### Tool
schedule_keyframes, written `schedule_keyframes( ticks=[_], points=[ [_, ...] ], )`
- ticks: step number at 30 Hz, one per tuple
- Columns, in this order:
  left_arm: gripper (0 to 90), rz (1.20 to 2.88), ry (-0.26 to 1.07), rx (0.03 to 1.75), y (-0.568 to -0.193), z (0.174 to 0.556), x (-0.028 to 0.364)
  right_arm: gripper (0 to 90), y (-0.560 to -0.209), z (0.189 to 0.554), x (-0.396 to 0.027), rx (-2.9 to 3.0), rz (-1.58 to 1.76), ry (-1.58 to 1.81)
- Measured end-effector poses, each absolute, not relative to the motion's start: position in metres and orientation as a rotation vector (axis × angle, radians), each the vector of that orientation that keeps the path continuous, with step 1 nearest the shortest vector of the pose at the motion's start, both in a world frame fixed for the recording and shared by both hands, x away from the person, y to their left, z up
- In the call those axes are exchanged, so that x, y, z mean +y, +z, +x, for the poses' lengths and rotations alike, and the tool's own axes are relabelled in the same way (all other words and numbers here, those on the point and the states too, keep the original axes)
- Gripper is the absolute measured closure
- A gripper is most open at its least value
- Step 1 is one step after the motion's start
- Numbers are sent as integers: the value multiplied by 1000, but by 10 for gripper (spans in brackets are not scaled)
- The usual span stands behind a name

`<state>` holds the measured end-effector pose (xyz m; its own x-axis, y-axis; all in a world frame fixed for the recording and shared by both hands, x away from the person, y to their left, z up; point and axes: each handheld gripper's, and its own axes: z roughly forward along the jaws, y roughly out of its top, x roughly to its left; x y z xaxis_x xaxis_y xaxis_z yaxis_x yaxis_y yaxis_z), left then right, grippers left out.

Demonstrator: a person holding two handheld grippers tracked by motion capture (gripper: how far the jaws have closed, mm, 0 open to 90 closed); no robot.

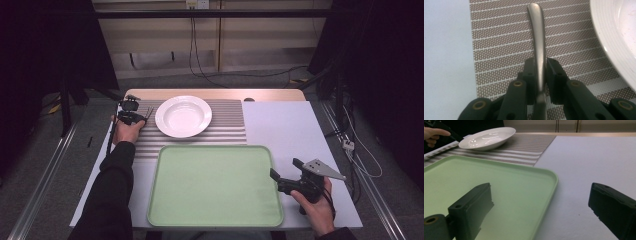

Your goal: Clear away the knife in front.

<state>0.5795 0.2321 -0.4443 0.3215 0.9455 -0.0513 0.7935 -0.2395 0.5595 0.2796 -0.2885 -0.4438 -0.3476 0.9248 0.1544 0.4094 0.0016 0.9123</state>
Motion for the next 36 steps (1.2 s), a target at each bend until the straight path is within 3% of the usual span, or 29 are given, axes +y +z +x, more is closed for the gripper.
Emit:
schedule_keyframes(
  ticks=[20,25,36],
  points=[
    [752,2145,430,1517,-444,585,229,47,-444,281,-288,1783,1367,1332],
    [795,2148,403,1519,-443,587,229,47,-444,280,-288,1783,1368,1333],
    [798,2168,384,1541,-440,589,228,47,-444,280,-288,1783,1369,1331]
  ],
)
